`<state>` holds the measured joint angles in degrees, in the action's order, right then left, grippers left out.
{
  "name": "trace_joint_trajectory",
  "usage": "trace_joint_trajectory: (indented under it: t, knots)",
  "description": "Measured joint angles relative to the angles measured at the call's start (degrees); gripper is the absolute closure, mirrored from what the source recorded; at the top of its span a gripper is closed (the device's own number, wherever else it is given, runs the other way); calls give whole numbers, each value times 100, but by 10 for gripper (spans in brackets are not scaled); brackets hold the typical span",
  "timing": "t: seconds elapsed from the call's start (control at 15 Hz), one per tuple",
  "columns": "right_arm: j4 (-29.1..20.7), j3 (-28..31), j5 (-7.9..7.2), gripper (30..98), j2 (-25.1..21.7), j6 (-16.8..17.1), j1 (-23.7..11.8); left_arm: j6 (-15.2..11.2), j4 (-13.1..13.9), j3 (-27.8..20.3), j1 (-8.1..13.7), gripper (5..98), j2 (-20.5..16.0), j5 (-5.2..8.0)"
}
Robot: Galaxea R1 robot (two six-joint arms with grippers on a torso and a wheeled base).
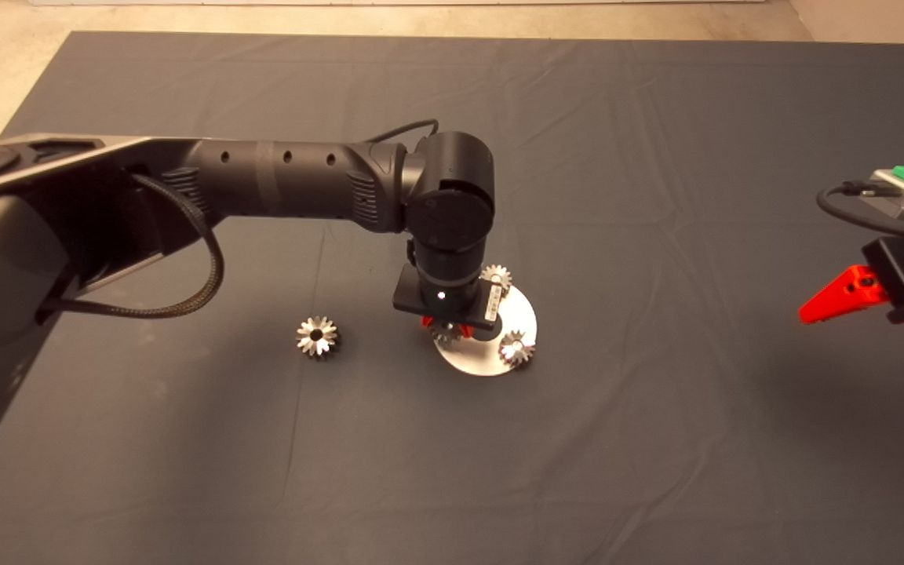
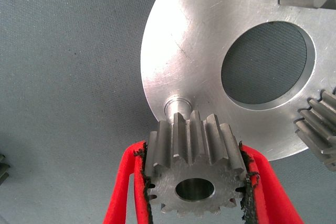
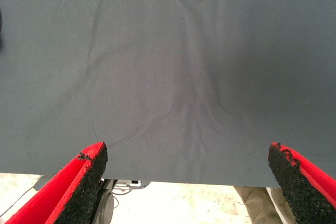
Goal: Remove an incorrectly installed larger gear and replace it with the correct smaller gear
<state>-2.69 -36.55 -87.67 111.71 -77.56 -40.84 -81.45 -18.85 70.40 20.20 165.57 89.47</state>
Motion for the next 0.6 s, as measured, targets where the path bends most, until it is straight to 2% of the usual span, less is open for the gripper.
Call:
trace_joint_trajectory:
  t: [0.6]
  knots:
    - [0, 0, 0, 472, 0, 0, 0, 2, 13, -1, 5, 778, -33, -57]
